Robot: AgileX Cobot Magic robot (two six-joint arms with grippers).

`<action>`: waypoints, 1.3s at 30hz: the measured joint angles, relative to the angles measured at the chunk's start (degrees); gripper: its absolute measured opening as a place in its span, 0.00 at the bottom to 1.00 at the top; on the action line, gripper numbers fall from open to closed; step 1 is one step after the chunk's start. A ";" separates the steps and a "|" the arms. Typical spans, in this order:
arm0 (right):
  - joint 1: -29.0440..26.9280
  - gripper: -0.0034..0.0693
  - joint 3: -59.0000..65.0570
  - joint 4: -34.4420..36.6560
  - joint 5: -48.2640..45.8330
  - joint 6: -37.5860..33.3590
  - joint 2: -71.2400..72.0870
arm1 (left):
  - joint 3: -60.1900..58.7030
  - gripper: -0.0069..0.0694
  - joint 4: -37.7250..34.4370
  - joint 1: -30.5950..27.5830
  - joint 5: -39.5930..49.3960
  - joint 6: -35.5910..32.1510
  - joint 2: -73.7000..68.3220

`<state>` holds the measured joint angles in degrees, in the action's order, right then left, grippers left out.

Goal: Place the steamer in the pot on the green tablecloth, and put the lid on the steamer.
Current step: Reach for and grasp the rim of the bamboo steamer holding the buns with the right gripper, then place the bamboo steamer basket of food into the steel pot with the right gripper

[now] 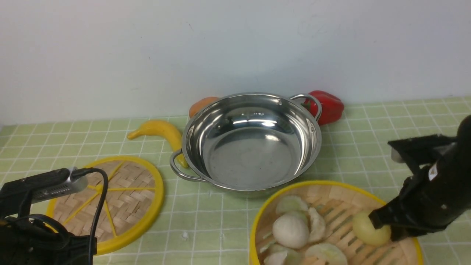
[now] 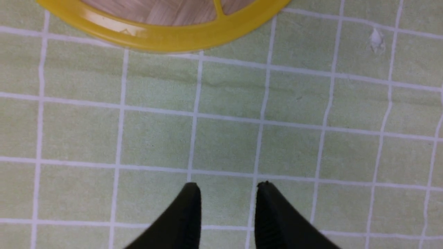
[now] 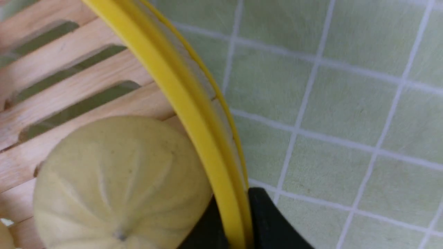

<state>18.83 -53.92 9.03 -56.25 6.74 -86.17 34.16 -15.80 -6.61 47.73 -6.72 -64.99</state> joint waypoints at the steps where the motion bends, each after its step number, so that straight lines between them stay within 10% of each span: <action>1: 0.00 0.12 -1.72 -0.08 -1.82 0.00 0.68 | 0.00 0.38 0.00 0.00 0.00 0.00 0.00; 28: 2.64 0.12 -73.56 -1.48 -15.04 0.30 -41.49 | 0.00 0.38 0.00 0.00 0.05 -0.13 0.00; 39: 3.86 0.12 -80.62 -5.63 -15.46 3.08 -52.28 | 0.00 0.38 0.00 0.00 0.05 -0.38 0.00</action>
<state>22.69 -134.54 3.40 -71.71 9.83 -138.45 34.16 -15.80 -6.61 47.78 -7.11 -64.99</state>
